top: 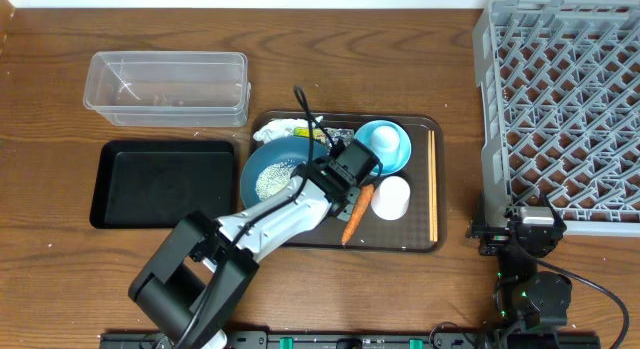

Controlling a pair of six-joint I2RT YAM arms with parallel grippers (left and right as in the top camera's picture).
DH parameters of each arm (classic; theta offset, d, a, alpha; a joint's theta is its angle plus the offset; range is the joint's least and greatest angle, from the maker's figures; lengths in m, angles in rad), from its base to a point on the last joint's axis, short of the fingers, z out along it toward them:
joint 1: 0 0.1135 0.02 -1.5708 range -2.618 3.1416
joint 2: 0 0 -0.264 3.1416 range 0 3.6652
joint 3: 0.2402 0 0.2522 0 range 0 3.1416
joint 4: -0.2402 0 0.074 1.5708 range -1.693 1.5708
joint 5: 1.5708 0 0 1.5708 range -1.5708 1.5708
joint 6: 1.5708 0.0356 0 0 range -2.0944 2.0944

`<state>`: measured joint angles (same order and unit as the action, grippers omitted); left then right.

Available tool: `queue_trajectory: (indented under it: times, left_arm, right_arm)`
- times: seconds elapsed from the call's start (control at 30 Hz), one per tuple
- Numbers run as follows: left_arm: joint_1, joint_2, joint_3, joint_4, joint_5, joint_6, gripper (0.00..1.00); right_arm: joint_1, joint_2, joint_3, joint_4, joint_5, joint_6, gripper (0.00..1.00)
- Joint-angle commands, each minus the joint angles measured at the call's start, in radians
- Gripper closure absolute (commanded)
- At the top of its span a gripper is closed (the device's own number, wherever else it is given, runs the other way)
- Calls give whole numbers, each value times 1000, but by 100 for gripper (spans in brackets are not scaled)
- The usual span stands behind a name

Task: Sort waste into correct bins and load items into the dishwasher rack
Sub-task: 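Reach the left gripper to the blue plate rim and grasp it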

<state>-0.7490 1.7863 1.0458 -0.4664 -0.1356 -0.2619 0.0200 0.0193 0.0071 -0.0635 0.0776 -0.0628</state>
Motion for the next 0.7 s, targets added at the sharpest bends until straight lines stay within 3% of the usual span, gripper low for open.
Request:
queue_trajectory:
  times: [0.0, 0.27, 0.43, 0.53, 0.67]
  left_arm:
    - [-27, -6, 19, 1, -15, 5, 62]
    - [-51, -19, 19, 1, -15, 5, 79]
    - [-51, -20, 19, 1, -16, 5, 81]
    - [-51, -20, 19, 1, -16, 5, 90]
    - [-51, -29, 19, 1, -16, 5, 92]
  right_arm:
    - [-6, 0, -2, -4, -3, -9, 1]
    - [-6, 0, -2, -4, -3, -9, 1]
    - [-6, 0, -2, -4, -3, -9, 1]
    - [-6, 0, -2, -4, -3, -9, 1]
    - [-6, 0, -2, -4, -3, -9, 1]
